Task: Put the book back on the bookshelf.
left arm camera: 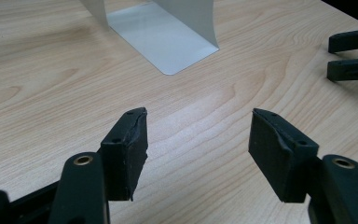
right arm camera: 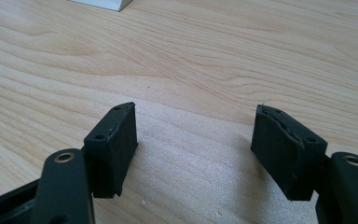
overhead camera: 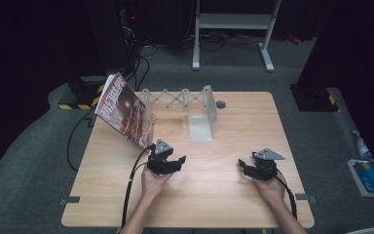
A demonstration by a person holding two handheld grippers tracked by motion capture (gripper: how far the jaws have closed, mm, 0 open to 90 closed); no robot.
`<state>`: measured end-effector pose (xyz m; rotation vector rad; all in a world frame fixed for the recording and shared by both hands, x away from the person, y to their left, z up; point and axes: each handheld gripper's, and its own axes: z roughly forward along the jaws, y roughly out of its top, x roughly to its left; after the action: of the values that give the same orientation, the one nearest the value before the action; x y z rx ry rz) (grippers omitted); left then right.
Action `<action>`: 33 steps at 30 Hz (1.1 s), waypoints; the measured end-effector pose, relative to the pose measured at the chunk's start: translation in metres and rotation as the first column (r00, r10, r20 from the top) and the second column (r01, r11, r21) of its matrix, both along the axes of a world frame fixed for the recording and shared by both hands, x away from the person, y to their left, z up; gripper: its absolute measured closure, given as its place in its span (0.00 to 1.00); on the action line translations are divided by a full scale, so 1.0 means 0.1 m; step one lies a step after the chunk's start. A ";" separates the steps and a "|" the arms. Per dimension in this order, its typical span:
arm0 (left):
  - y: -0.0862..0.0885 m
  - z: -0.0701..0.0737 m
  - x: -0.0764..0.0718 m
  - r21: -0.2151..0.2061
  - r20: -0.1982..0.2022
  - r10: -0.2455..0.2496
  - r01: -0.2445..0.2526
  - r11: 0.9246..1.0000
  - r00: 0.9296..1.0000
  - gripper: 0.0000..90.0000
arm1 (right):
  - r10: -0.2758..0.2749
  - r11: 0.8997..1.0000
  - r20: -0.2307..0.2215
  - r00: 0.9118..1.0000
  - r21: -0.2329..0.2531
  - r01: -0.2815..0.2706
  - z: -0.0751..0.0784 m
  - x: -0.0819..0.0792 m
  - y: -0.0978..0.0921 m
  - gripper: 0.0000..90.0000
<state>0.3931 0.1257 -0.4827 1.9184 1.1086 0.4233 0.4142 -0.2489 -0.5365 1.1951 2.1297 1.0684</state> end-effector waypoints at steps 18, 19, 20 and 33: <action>-0.13 -0.19 0.12 0.031 0.018 0.014 -0.015 0.999 1.000 0.43 | 0.002 1.000 0.000 1.000 -0.001 -0.002 0.00 0.00 0.00 0.35; -0.14 -0.21 0.13 0.030 0.015 0.017 -0.017 0.999 1.000 0.43 | 0.002 1.000 0.000 1.000 0.000 -0.002 0.00 0.00 0.00 0.34; -0.15 -0.23 0.14 0.027 0.011 0.019 -0.019 0.999 1.000 0.43 | 0.001 1.000 -0.001 1.000 0.001 -0.001 0.00 0.00 0.00 0.35; -0.15 -0.33 0.23 0.033 -0.028 0.051 -0.050 0.998 0.998 0.43 | 0.001 1.000 -0.003 1.000 0.001 -0.001 0.00 0.01 0.00 0.34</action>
<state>0.4159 0.1111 -0.5159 1.9334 1.1777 0.4449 0.4148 -0.2492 -0.5365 1.1973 2.1318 1.0692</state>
